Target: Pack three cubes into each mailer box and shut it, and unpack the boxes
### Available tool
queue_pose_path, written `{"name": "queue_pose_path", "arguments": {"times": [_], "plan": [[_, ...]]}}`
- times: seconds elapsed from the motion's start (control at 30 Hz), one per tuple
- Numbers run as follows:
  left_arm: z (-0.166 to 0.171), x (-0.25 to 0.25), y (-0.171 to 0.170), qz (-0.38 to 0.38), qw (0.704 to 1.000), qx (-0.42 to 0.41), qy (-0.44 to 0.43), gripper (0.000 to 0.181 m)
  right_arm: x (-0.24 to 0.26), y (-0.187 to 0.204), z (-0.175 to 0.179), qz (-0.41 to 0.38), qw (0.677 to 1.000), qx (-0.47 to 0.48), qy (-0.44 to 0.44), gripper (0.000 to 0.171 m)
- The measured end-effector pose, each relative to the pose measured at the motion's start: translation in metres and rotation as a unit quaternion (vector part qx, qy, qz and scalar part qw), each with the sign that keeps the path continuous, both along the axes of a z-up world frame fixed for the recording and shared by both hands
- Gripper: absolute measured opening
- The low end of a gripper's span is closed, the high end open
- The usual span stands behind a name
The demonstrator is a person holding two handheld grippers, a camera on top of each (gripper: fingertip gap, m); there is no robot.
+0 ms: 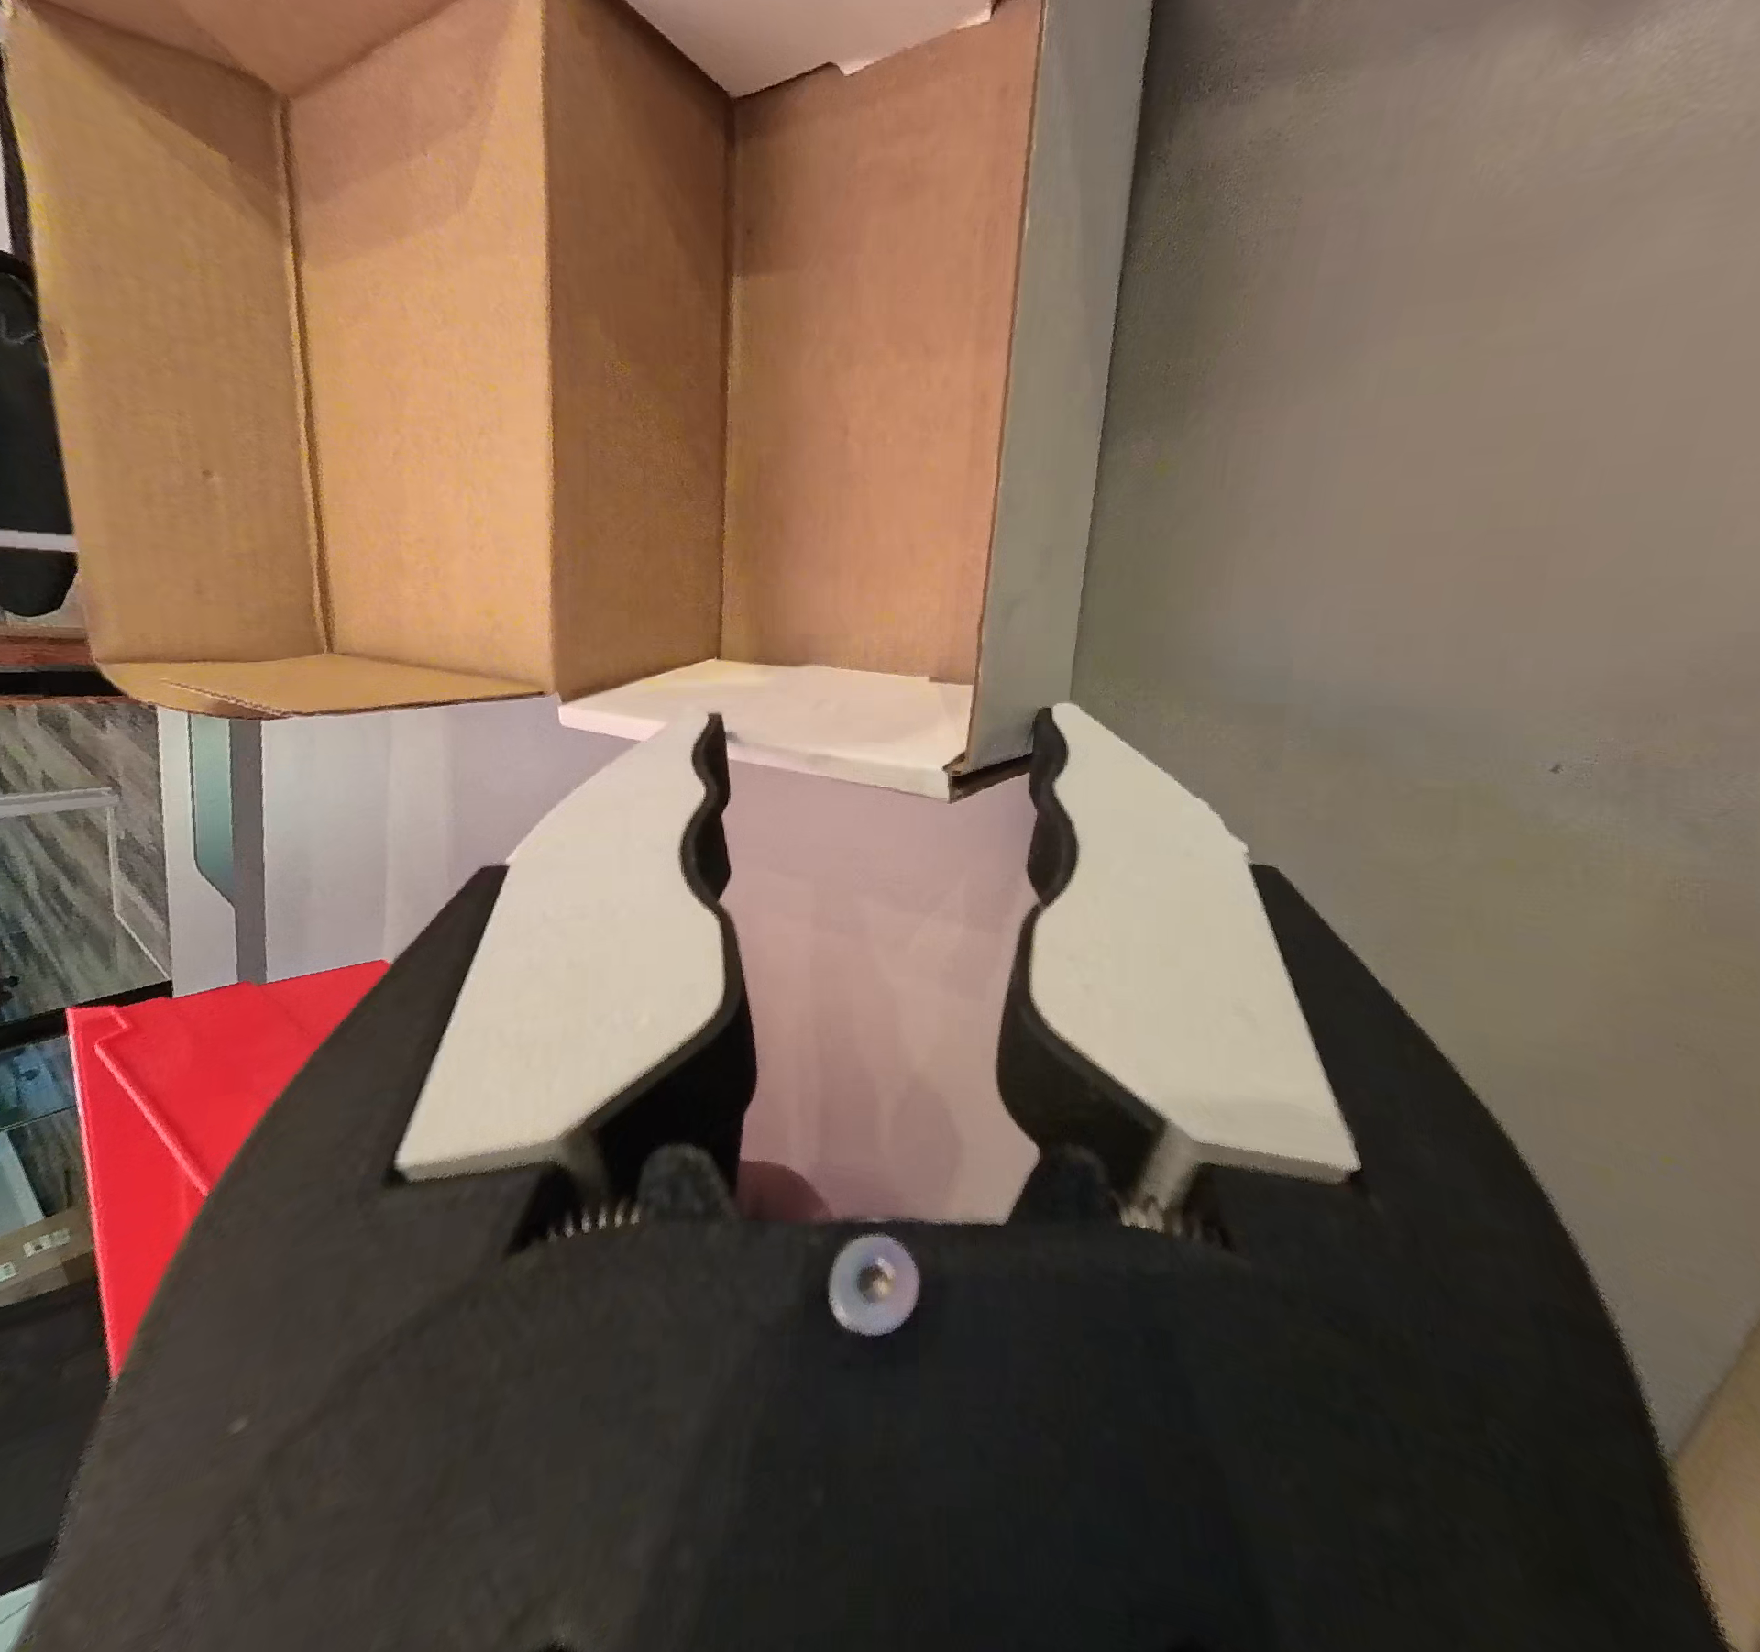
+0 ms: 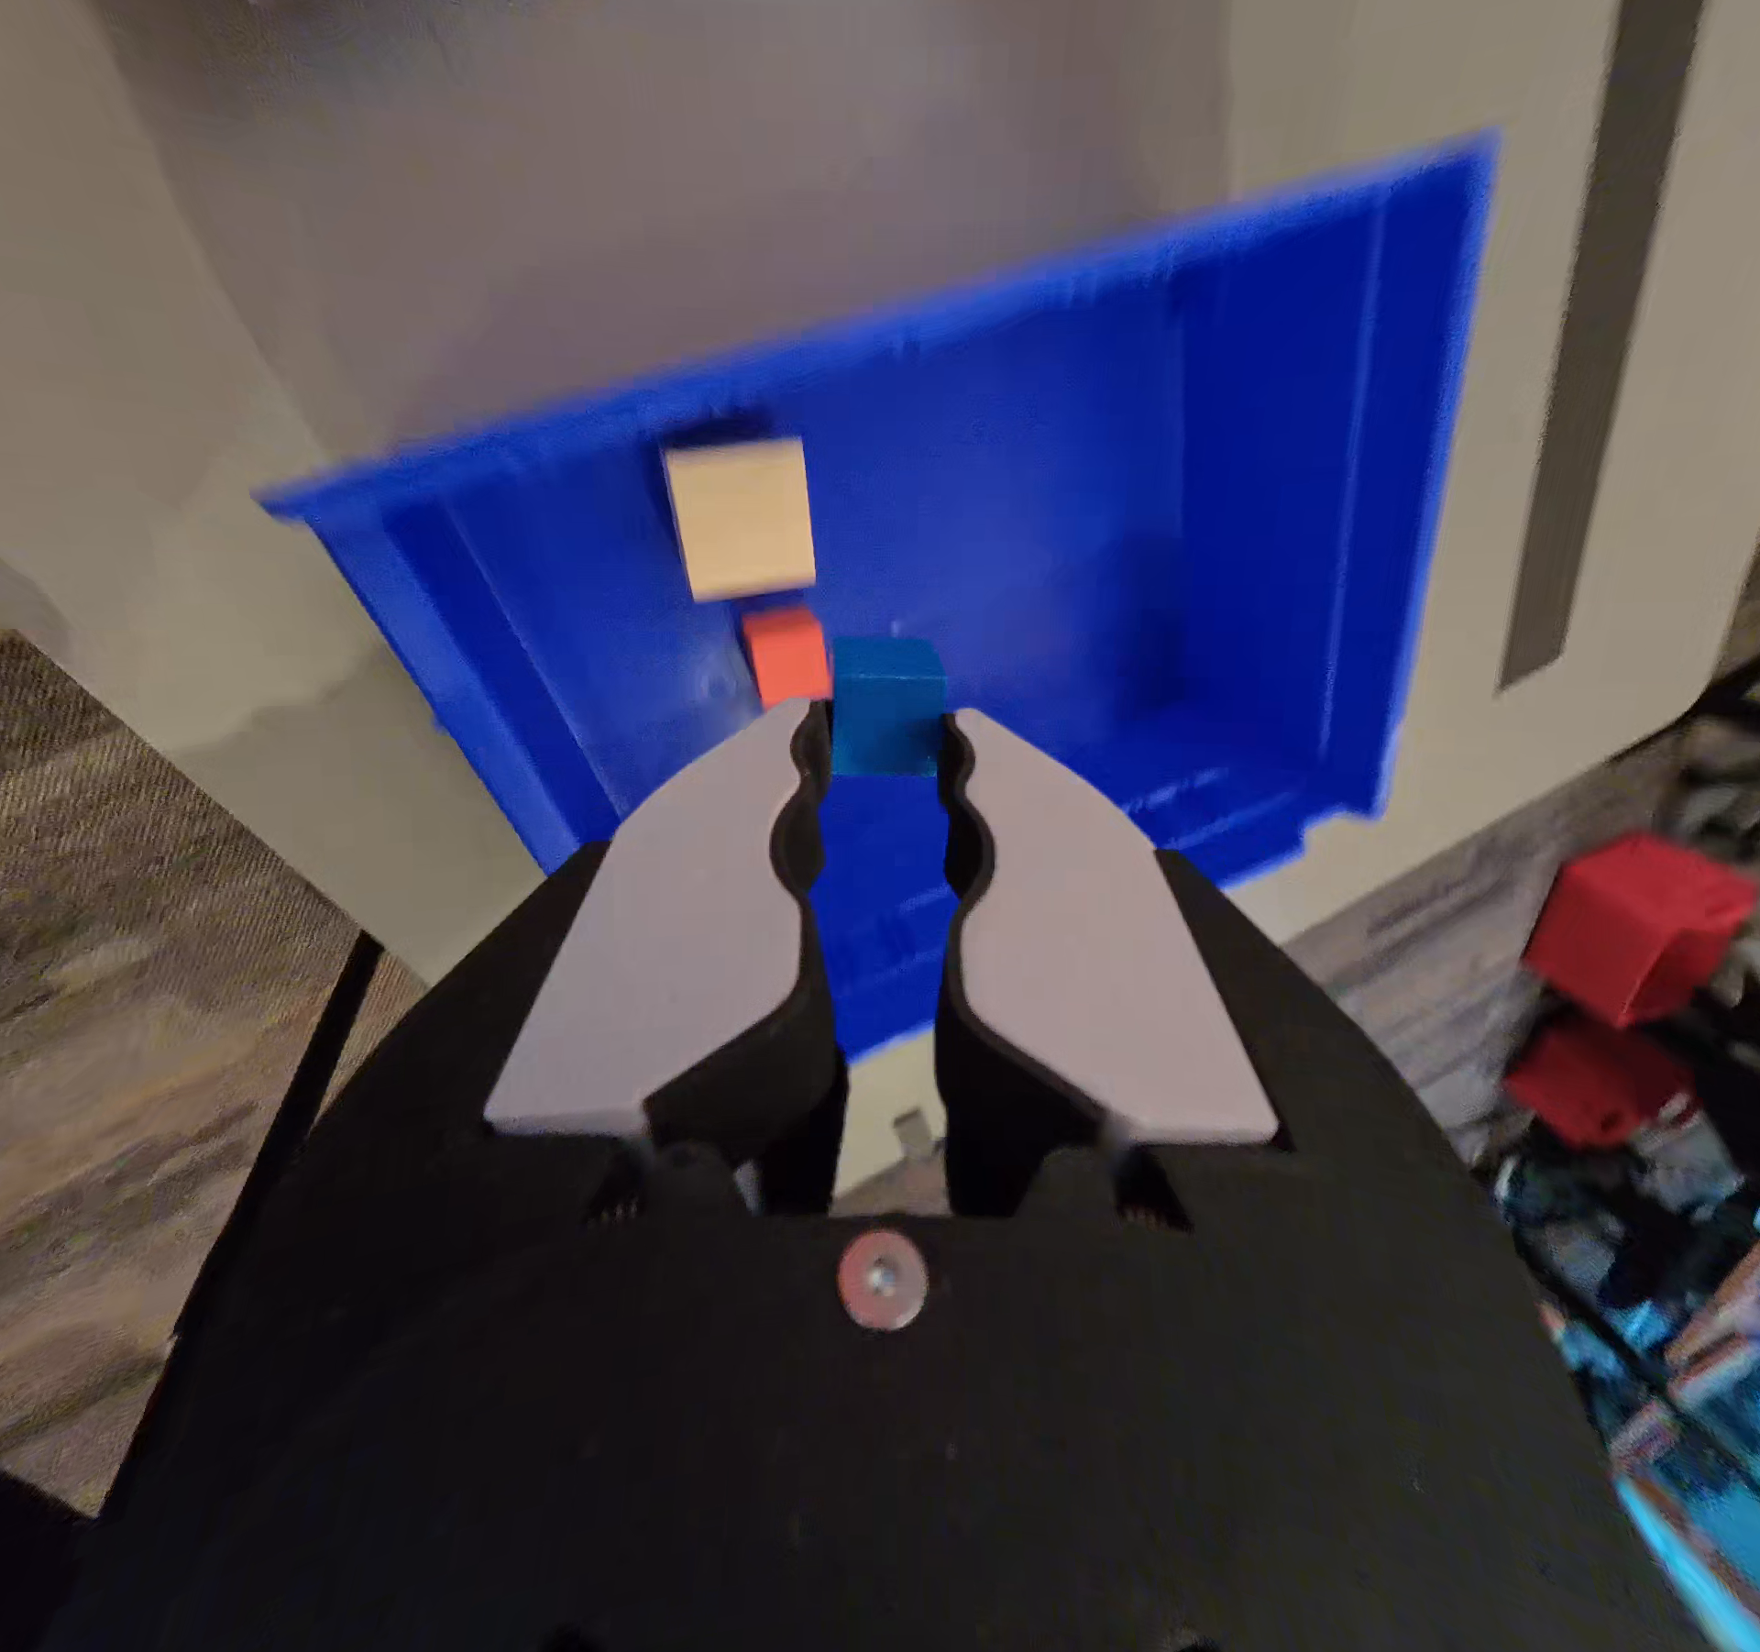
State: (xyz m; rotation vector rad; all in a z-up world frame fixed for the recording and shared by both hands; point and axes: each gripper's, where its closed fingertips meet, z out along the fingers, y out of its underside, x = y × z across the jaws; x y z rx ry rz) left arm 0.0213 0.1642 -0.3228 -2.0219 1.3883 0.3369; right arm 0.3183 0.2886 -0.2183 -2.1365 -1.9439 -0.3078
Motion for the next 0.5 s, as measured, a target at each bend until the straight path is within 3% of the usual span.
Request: {"name": "queue_pose_path", "arguments": {"times": [0.3,0.5], "plan": [[0.000,-0.010,-0.001,-0.008,1.000,-0.014,0.004,0.061,0.069,-0.003,-0.100,-0.053,0.990,-0.095,-0.091,0.021],[0.000,-0.011,-0.001,-0.011,1.000,-0.014,0.005,0.061,0.078,0.000,-0.125,-0.068,0.985,-0.109,-0.116,0.026]]}}
